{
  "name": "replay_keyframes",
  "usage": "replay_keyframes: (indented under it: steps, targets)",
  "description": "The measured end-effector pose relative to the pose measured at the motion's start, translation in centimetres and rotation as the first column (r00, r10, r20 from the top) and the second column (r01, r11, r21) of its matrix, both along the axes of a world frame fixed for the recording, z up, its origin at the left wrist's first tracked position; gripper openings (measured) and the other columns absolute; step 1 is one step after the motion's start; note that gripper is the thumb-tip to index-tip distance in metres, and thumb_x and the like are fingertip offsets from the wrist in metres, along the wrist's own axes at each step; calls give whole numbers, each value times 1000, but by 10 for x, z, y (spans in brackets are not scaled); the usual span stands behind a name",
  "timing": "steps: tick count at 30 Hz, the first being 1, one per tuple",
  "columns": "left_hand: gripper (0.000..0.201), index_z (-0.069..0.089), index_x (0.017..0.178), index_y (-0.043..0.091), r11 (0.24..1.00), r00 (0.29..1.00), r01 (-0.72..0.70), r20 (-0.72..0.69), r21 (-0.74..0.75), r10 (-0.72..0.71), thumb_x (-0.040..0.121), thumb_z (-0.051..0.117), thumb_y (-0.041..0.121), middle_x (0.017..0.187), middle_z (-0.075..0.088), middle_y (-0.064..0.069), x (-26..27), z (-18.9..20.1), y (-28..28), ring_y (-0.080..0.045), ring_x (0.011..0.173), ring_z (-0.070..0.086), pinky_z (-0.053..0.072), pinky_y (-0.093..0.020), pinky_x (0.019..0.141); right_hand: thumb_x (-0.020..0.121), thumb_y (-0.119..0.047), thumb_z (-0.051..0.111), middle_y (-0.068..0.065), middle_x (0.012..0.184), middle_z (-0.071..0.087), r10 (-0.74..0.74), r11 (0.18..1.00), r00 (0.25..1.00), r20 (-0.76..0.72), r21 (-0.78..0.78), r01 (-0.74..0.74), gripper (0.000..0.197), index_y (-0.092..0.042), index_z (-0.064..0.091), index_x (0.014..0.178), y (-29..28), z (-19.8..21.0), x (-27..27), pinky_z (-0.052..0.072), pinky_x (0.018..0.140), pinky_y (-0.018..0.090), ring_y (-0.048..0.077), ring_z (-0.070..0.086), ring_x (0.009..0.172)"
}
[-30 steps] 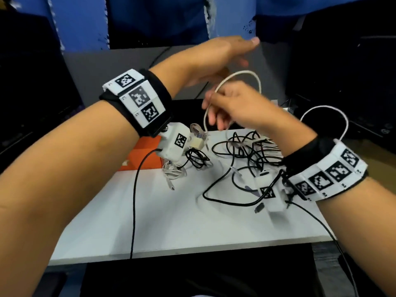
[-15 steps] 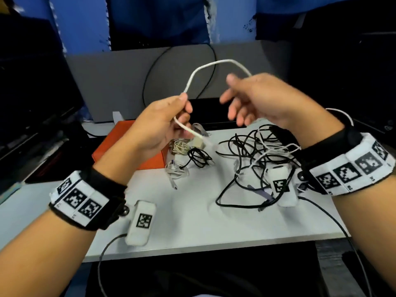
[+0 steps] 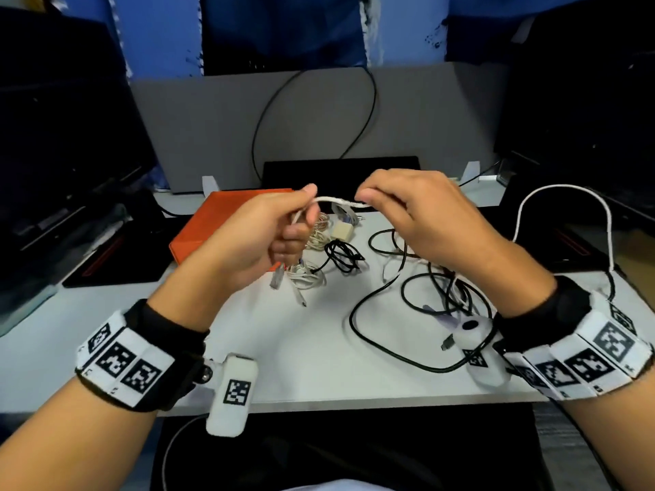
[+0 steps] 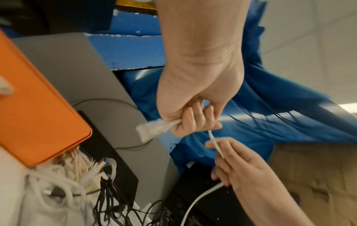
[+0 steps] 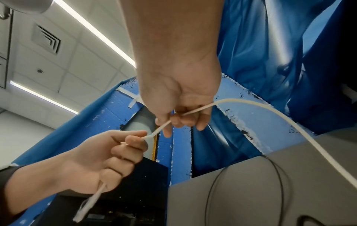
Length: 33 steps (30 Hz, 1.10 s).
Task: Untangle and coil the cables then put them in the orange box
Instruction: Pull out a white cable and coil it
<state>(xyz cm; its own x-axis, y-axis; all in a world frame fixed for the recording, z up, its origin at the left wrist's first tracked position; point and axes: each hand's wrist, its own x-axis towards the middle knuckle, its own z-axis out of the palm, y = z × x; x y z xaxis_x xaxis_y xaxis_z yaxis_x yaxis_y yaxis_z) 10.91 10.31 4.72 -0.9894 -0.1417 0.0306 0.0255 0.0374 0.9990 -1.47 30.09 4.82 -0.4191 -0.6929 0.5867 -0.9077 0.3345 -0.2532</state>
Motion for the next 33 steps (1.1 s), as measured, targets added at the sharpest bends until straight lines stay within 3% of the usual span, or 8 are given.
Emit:
replay_keyframes:
  steps: [5,10,15,18,21,24,28,33]
  targets:
    - [28,57,88,18,881,978,163,-188,445,-86,104,40,33,55,31,11,-2,5,-11,-8,50,14,18,-21,47,107,-48,37,-11,89,64,-99,991,995,-15,89,100,31,-32,61,119,13,-1,-9,50,74,39,16,59,83]
    - [33,57,125,6,897,909,57,-395,438,135,111,32,22,73,56,7,-5,6,0,-6,55,45,40,-19,53,107,-54,31,-11,90,65,-79,872,996,48,487,46,42,-54,33,149,2,-20,11,47,80,38,25,60,92]
    - [37,41,146,9,989,882,-147,-457,-32,116,114,28,22,128,71,-6,-4,-4,23,-28,93,75,62,-37,76,107,-45,45,-13,68,49,141,826,967,213,513,-233,28,-32,51,83,-10,-19,42,36,68,35,1,48,68]
    - [35,51,141,14,898,919,-190,-395,-397,20,113,33,25,114,76,0,-4,-7,20,-24,75,74,59,-37,69,101,-38,58,-5,75,61,159,874,975,157,436,-213,20,-31,59,82,-3,5,43,38,69,30,-3,52,67]
    - [33,63,112,5,893,962,-53,-261,-447,-74,112,37,25,82,75,-2,1,-3,17,-32,56,60,48,-37,63,94,-34,71,-14,68,60,194,966,946,262,119,-231,10,-26,66,89,6,21,35,47,67,31,5,54,65]
    - [38,62,113,-8,929,973,88,-170,-359,-158,110,38,21,73,71,-17,4,-1,21,-28,45,42,36,-32,51,93,-35,74,-11,58,43,245,969,914,324,-115,-219,15,-25,64,95,4,21,35,35,56,21,6,40,55]
    - [34,70,95,7,955,938,281,-183,-94,-294,104,42,25,54,53,-13,9,2,13,-21,37,25,9,-44,51,96,-40,69,-14,62,56,227,969,927,297,-162,-186,16,-26,71,102,1,20,38,40,60,15,1,52,59]
    - [37,67,101,2,933,925,360,-141,23,-353,105,38,24,51,38,0,10,2,14,-14,39,35,25,-30,46,107,-38,52,-5,64,56,182,982,962,204,-96,-165,37,-21,69,79,-1,16,32,34,56,21,7,48,58]
